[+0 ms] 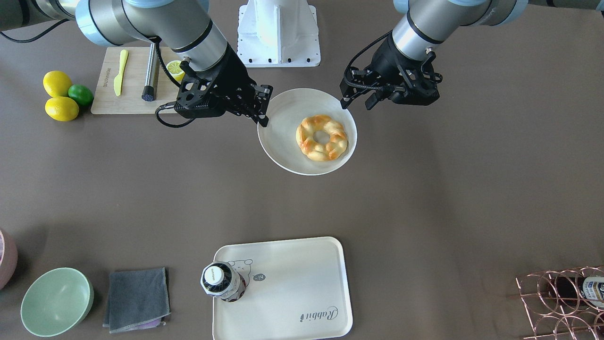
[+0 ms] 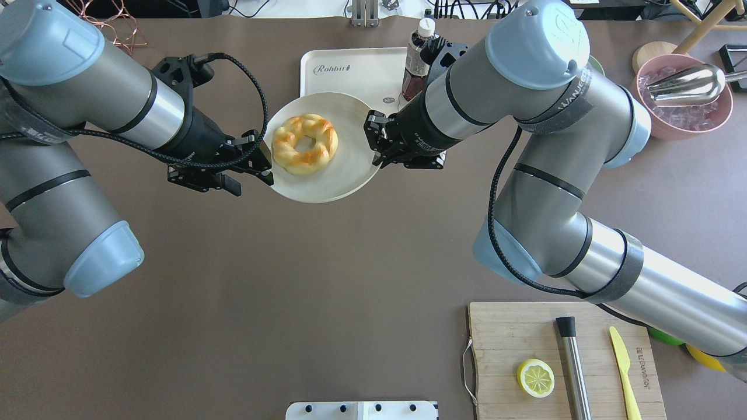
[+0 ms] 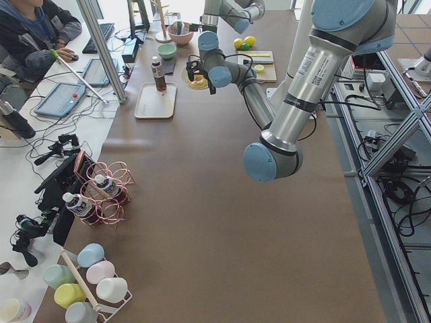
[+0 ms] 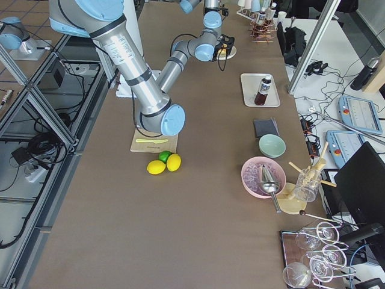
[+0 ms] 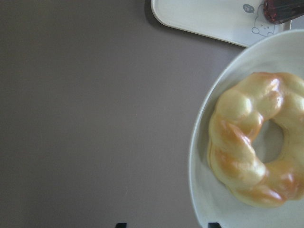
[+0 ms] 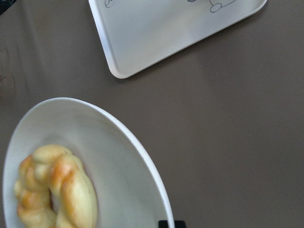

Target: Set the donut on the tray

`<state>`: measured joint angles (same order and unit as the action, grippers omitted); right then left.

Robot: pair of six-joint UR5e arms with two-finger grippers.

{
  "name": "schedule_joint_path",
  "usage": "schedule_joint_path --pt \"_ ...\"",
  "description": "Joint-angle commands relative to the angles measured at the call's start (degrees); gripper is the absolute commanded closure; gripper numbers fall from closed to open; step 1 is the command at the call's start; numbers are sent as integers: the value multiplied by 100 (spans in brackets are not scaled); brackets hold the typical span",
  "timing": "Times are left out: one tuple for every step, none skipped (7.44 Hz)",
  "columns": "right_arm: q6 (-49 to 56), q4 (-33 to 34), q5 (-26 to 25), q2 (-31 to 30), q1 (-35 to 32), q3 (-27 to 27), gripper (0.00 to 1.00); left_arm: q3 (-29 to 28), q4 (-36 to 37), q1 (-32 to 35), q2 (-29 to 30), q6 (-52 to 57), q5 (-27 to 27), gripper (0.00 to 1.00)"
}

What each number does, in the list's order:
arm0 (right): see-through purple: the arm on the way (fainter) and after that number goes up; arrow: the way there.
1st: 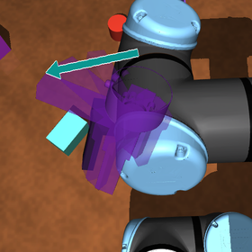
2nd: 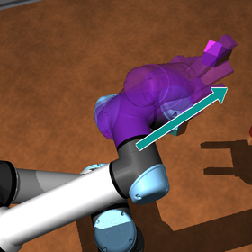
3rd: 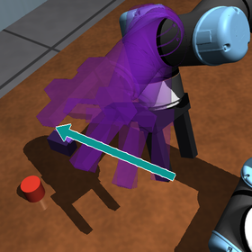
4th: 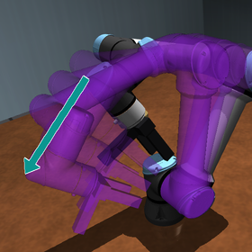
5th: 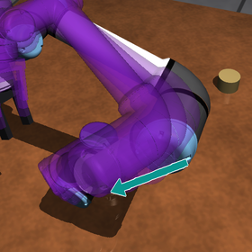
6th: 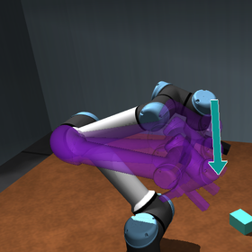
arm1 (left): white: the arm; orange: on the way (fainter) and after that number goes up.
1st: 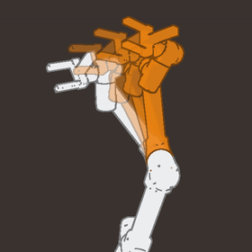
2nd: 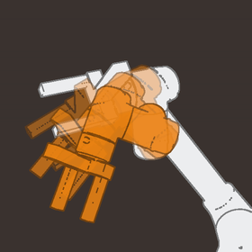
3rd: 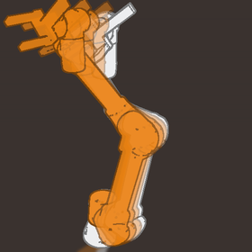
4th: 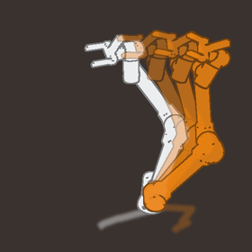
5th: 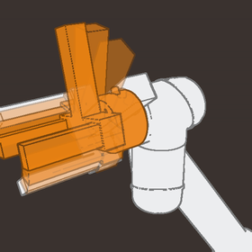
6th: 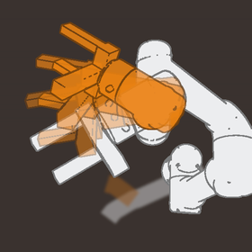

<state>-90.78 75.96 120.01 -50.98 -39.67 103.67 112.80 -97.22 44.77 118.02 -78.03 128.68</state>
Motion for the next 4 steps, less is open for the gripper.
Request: schedule_joint_path --pt "-141 -11 31 -17 47 162 100 6 1 -4 -7 -28 8 41" --pt "-229 -11 31 -34 91 249 100 14 1 5 -7 -46 8 41" --pt "-274 -11 31 -35 126 285 100 14 1 22 -7 -55 8 51" --pt "-274 -11 31 -52 144 285 100 14 -7 31 -16 -55 8 88"
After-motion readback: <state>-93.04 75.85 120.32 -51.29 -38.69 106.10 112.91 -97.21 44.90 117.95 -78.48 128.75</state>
